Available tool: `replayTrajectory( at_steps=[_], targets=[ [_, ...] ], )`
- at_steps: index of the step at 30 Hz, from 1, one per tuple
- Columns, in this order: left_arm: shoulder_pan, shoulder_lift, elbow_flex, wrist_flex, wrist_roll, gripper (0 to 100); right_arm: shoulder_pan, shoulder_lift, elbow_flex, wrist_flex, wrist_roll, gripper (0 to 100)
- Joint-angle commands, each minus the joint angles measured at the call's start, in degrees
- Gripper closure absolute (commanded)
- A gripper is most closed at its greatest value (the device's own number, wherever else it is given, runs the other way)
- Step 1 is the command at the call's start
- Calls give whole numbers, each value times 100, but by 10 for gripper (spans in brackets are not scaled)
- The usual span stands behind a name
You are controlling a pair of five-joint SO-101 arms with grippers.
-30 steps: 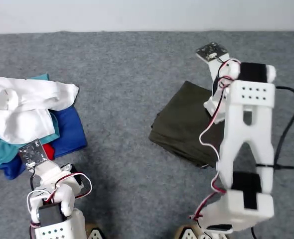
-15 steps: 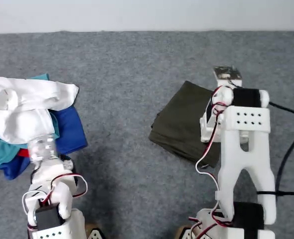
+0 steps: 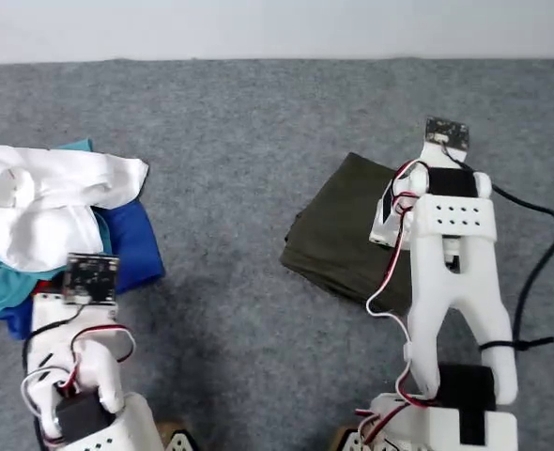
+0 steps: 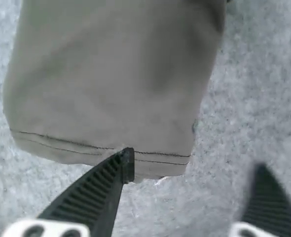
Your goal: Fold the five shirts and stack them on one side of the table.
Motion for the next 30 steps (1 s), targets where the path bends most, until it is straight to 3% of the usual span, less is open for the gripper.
replayTrajectory(
  at_steps=[1,6,15,21,24,30],
  targets=[
    [-229,-70,-426,-176,158,869,-13,145,-35,-286,-141,549],
    [-193,-70,-514,-193,624,869,-22,655,-35,-1068,-132,549],
    [-211,-70,-497,-193,642,869,-13,2000,-44,-2097,-149,549],
    [-202,-70,-488,-158,651,873,-13,2738,-308,-2229,-158,557],
    [-202,-70,-488,-35,686,873,-13,3011,-686,-2079,-132,663],
    [-220,-70,-497,202,1002,873,-4,3591,-1714,-1516,-114,998]
  ],
)
